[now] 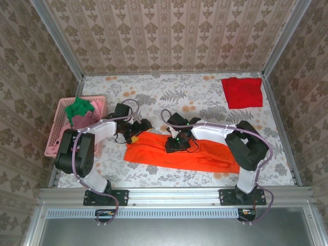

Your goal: Fold and stack the t-shirts

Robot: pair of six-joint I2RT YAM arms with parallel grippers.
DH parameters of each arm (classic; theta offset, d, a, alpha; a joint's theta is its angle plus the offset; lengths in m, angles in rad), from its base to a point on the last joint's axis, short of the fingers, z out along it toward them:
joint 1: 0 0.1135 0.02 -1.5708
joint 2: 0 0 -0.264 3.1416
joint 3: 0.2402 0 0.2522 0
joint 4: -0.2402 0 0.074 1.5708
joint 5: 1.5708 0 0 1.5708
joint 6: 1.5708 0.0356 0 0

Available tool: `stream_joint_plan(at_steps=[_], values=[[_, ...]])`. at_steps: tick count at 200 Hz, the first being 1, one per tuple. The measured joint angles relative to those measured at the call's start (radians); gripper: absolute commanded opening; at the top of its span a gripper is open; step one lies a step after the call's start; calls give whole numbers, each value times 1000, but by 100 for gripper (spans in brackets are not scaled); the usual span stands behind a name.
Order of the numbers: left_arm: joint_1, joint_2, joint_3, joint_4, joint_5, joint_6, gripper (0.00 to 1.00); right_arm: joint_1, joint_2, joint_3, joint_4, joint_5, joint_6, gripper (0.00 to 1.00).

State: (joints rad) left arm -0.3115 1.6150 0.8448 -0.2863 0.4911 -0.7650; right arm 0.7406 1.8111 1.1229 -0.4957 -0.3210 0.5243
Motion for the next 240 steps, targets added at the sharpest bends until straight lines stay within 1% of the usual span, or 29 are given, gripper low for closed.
stream_joint_plan(at_steps=[20,28,38,63,79,94,113,135,157,187,214,240], values=[[0,0,0,-1,0,1,98,-5,-68,-31,-8,54,23,50],[0,0,2,-3,0,1,98,-14,-111,-56,-6,84,39,53],[0,0,2,-4,0,2,98,-34,-170,-98,-1,119,62,53],[0,2,5,-7,0,2,98,-132,-328,-235,0,223,158,55],[0,6,10,-13,0,4,98,-187,-391,-299,-29,299,217,56],[0,9,14,-16,0,6,97,-206,-403,-330,-57,347,266,59],[0,9,14,-18,0,10,97,-222,-392,-357,-59,357,301,60],[0,11,15,-20,0,18,98,-264,-303,-349,-15,352,313,61],[0,11,14,-19,3,24,99,-325,-187,-234,-9,348,282,62],[-1,-9,-11,3,3,24,100,-406,27,8,61,343,210,63],[-10,-50,-52,22,-7,24,100,-444,236,288,80,301,158,63],[-46,-112,-106,14,-33,12,100,-463,430,575,78,231,140,64]])
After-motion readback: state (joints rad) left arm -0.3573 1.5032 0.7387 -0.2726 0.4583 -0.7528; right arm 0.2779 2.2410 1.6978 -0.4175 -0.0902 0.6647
